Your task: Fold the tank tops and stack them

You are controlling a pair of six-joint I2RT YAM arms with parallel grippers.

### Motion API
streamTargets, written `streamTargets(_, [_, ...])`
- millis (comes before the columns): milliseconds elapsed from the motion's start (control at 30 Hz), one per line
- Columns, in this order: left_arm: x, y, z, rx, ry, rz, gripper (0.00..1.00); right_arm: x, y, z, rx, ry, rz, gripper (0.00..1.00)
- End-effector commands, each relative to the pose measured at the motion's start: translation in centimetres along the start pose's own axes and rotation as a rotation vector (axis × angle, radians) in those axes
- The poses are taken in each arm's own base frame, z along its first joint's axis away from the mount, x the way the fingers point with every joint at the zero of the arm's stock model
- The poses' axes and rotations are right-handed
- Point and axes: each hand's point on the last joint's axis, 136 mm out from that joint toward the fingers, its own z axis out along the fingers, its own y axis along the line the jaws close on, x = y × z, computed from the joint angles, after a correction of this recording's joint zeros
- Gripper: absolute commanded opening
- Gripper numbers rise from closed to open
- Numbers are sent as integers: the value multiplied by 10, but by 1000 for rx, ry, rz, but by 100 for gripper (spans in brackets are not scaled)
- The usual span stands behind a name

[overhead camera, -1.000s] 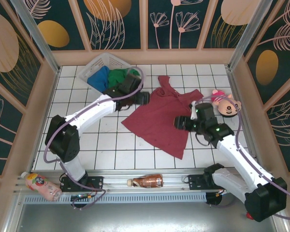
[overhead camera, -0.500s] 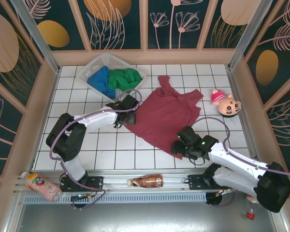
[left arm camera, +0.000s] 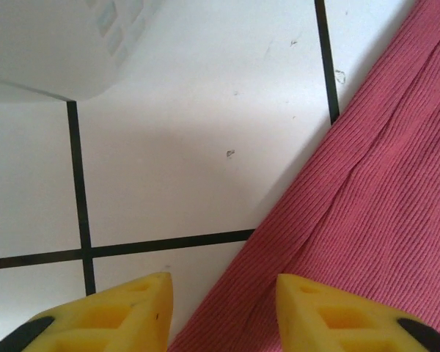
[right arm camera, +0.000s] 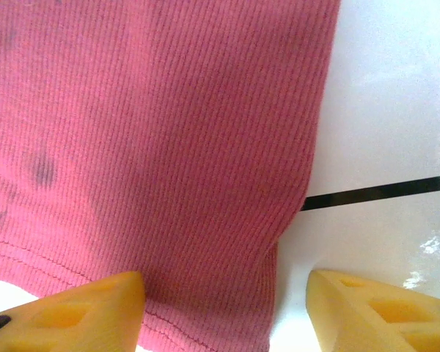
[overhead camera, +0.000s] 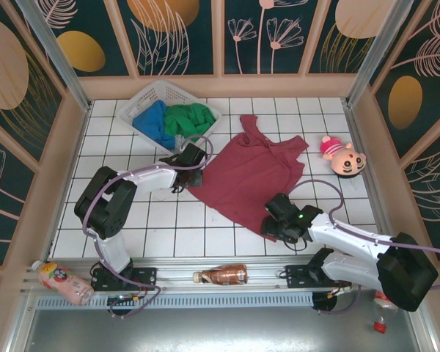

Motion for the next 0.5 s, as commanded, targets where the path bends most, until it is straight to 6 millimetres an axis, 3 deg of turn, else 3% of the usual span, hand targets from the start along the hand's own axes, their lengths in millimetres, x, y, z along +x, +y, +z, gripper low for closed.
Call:
streamTargets(0, [55, 11, 9, -1, 195, 42, 41, 11, 6, 10, -23, 42, -6, 61])
streamTargets(333, [58, 10, -30, 58, 194, 38, 45, 11, 8, -11, -20, 9, -9, 59])
streamTargets(467, [58, 16, -14, 23, 187, 54, 45, 12, 8, -4, -14, 15, -15, 59])
